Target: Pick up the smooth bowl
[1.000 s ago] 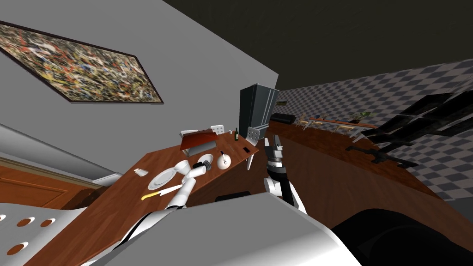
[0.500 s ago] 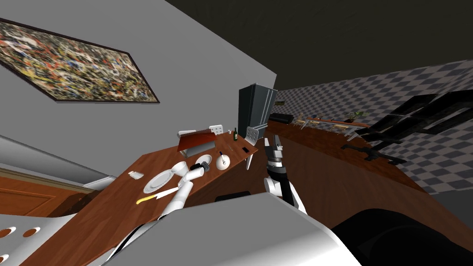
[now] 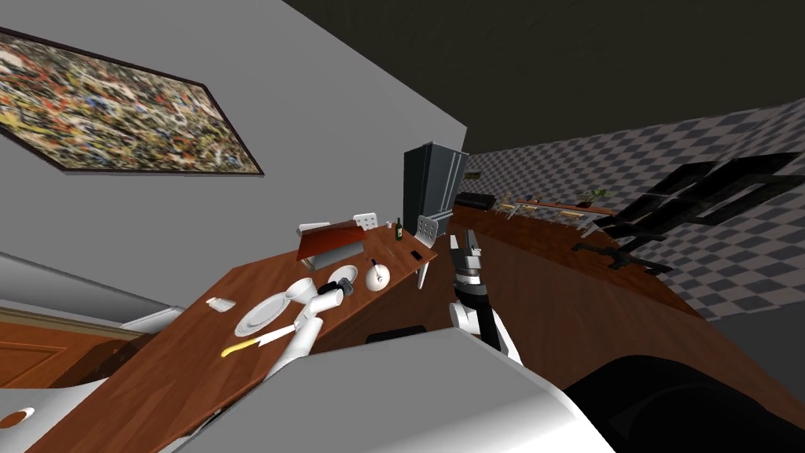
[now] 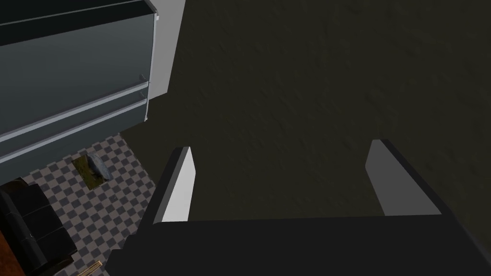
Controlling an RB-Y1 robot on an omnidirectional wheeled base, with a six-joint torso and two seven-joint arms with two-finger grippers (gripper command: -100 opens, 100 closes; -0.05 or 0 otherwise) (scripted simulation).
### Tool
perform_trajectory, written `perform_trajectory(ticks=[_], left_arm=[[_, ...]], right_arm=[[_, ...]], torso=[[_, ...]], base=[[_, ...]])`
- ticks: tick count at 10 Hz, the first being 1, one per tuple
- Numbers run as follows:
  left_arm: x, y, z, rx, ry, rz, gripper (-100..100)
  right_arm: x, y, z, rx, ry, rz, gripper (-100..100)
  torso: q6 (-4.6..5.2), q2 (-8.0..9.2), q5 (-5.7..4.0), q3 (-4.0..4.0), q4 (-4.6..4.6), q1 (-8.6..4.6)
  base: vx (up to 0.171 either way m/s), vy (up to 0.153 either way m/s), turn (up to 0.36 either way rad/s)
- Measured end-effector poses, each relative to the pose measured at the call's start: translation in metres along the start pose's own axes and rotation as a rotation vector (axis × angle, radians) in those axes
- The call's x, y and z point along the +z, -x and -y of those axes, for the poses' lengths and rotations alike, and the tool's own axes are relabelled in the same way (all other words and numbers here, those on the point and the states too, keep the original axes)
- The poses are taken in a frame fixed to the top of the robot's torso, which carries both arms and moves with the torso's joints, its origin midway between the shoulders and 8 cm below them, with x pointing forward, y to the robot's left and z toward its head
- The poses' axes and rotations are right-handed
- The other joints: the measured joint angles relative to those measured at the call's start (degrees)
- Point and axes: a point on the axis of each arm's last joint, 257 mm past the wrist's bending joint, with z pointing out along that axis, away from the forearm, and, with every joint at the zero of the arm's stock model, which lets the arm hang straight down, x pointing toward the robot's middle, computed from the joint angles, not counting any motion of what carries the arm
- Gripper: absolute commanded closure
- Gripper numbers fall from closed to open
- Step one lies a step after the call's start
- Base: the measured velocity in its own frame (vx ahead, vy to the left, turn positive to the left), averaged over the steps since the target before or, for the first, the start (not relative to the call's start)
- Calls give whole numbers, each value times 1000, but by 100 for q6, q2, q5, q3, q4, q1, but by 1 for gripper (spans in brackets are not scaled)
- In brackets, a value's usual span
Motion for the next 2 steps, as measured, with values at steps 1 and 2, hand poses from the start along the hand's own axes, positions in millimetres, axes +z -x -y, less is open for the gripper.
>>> perform_trajectory(ticks=[1,2], left_arm=[[-3,1,1,-2,-1,1,100],[-3,1,1,-2,-2,0,0]], right_arm=[[0,0,0,0,0,0,0],[0,0,0,0,0,0,0]], torso=[[1,-1,-1,1,3,0],[1,0,-1,1,3,1]], base=[[0,0,0],[0,0,0]])
